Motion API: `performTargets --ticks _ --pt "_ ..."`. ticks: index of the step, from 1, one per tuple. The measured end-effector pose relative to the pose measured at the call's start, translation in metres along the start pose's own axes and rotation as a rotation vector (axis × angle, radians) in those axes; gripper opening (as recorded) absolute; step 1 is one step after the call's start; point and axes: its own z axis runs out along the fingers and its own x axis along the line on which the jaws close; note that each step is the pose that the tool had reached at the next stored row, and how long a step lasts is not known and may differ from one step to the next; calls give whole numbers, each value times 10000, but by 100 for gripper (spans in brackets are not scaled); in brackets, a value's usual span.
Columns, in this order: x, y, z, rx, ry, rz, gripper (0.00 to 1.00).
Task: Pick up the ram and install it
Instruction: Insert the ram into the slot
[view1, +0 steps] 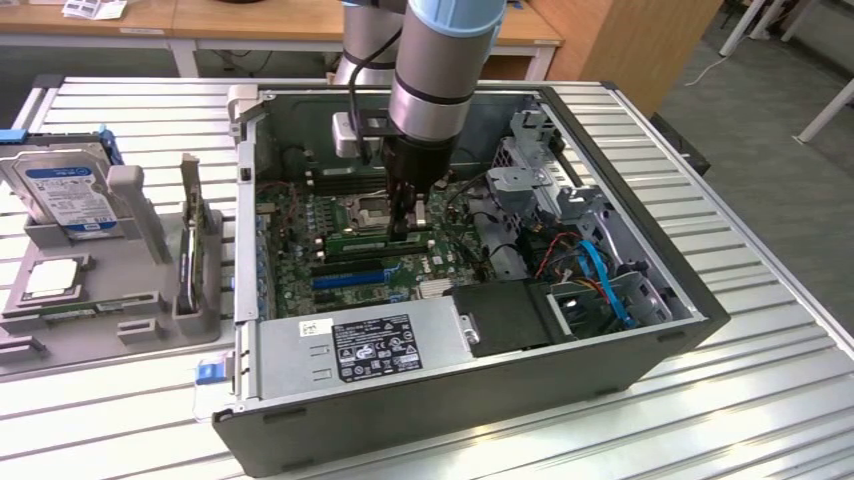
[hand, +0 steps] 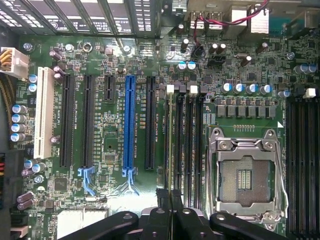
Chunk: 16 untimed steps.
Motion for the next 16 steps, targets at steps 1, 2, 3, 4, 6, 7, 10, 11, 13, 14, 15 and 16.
performTargets --ticks 1,2,3,4,6,7,10,11,13,14,15,16 --pt "0 0 2 1 -1 0 11" --pt "0 0 4 0 -2 0 11" --pt "0 0 6 1 -2 0 11" --pt "0 -1 9 1 -2 0 11" --pt "0 -1 12 0 0 0 11" --pt "0 -1 13 0 1 0 11" --pt "0 -1 14 0 -1 0 11" --pt "0 -1 14 1 -1 0 11" --pt "0 -1 14 0 -1 0 11" --pt "0 -1 14 0 -1 0 11" --pt "0 -1 14 0 -1 0 11" --pt "0 -1 14 0 -1 0 11"
